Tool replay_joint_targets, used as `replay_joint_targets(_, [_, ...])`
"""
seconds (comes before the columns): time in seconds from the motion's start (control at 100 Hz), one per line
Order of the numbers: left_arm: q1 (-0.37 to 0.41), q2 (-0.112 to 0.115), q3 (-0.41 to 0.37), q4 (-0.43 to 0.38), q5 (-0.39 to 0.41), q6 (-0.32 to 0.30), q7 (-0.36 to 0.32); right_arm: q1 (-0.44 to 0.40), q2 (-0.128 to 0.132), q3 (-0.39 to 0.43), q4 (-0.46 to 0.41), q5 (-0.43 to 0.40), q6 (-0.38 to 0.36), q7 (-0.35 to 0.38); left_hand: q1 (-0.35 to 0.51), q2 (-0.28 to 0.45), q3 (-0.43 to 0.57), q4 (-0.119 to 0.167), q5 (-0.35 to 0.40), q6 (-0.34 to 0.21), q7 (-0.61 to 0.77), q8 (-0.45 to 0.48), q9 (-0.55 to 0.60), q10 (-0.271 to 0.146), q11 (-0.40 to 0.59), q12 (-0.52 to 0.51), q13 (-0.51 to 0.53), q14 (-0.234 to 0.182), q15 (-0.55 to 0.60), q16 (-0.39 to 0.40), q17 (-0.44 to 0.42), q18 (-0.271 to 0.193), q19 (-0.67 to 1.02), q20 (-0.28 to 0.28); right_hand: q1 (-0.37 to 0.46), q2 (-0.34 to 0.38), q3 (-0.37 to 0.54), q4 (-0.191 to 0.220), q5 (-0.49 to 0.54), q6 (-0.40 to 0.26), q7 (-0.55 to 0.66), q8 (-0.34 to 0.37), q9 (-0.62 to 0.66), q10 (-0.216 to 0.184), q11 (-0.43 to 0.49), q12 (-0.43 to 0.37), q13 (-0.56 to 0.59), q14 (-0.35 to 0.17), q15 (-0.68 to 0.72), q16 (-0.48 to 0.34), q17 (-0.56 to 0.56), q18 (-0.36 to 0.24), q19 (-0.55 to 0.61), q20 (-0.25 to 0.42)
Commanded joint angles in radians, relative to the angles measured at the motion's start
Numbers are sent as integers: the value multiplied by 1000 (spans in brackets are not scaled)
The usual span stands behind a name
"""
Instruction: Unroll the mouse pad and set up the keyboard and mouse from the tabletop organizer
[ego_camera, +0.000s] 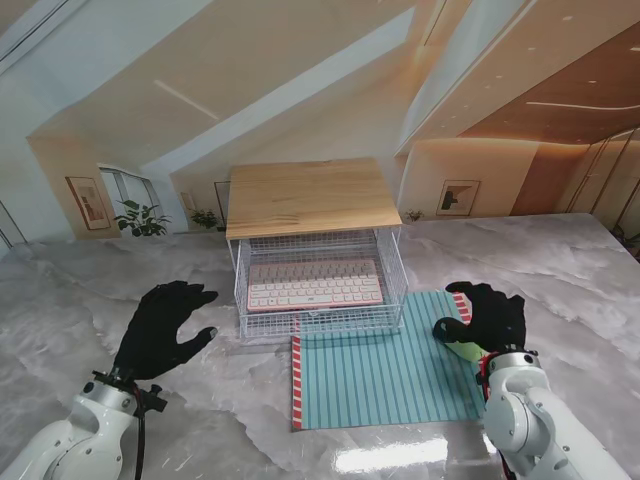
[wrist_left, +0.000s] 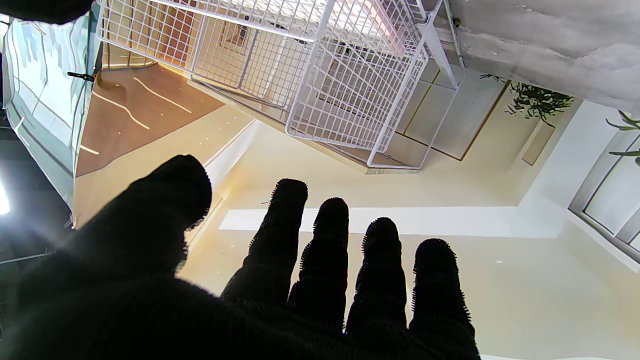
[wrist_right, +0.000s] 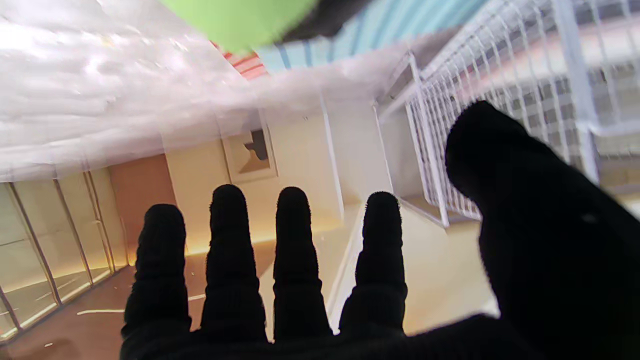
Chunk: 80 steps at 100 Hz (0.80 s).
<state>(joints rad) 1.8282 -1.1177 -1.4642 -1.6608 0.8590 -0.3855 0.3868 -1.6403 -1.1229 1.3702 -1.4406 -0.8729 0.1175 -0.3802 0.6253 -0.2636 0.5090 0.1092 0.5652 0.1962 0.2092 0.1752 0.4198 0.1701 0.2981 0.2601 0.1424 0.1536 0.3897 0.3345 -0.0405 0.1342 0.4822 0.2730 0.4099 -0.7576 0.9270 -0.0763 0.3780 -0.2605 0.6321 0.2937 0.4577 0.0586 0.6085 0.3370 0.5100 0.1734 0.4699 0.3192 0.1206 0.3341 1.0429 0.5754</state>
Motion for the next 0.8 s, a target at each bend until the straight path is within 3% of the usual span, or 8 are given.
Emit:
replay_joint_targets(0.0, [2,-5,3,-10,-2,-3,-19,-11,-7,4,-49,-2,-31,-8,-23,12,-13,18,-2,5,-13,-8,-4,-8,-3,-4,-27,-4,-13,-7,-7,-7,-9,9,-16,27,-14,18,-45,12,-11,-12,-45,-25,15,-2,-60,-29,0,1,-25,-26,-14,-31])
replay_joint_targets(0.15, [-2,-4,6,-14,-6,-5,-26,-29,-12,27,-132,9,-97,-17,-23,13,-12,18,0,8,-13,-8,-4,-6,-3,-4,-27,-5,-13,-6,-6,-8,-9,9,-17,49,-4,27,-73,64,1,-10,-70,-57,23,0,-92,-56,-3,0,-52,-51,-38,-55])
replay_joint_targets(0.25, [-5,-4,8,-19,-8,-4,-32,-31,-11,30,-171,2,-141,-22,-22,13,-13,18,2,9,-13,-9,-3,-5,-3,-4,-27,-4,-12,-6,-6,-8,-8,9,-21,72,23,33,-79,117,17,-12,-77,-94,31,0,-121,-114,2,4,-80,-112,-56,-82])
replay_joint_targets(0.32, [-5,-3,9,-23,-9,0,-38,-28,-11,25,-193,0,-170,-23,-21,14,-14,17,2,10,-14,-9,-3,-5,-3,-4,-28,-3,-12,-6,-6,-8,-7,9,-20,95,34,31,-70,142,23,-16,-72,-121,30,-2,-153,-182,0,5,-116,-175,-69,-97])
replay_joint_targets(0.42, [-6,-3,10,-27,-12,6,-44,-20,-8,13,-217,-13,-200,-18,-19,15,-15,17,3,11,-15,-10,-4,-3,-4,-4,-29,-3,-12,-6,-6,-8,-7,9,-14,121,31,27,-44,162,26,-24,-60,-127,21,-7,-161,-222,-9,1,-126,-225,-79,-120])
replay_joint_targets(0.64, [-8,-2,13,-33,-15,15,-54,18,0,-47,-269,-12,-228,50,-16,15,-18,17,6,14,-17,-11,-3,-2,-4,-4,-30,0,-11,-6,-6,-9,-5,9,-14,151,21,27,22,186,20,-41,-4,-112,-11,-19,-129,-227,-23,-7,-100,-272,-63,-192])
replay_joint_targets(0.79, [-11,-2,19,-35,-21,25,-61,75,7,-114,-284,-13,-219,116,-16,16,-20,17,7,14,-18,-12,-2,-2,-3,-4,-29,0,-9,-6,-5,-8,-4,8,-12,175,9,26,93,201,3,-47,75,-87,-40,-29,-64,-202,-25,-10,-69,-242,-24,-221])
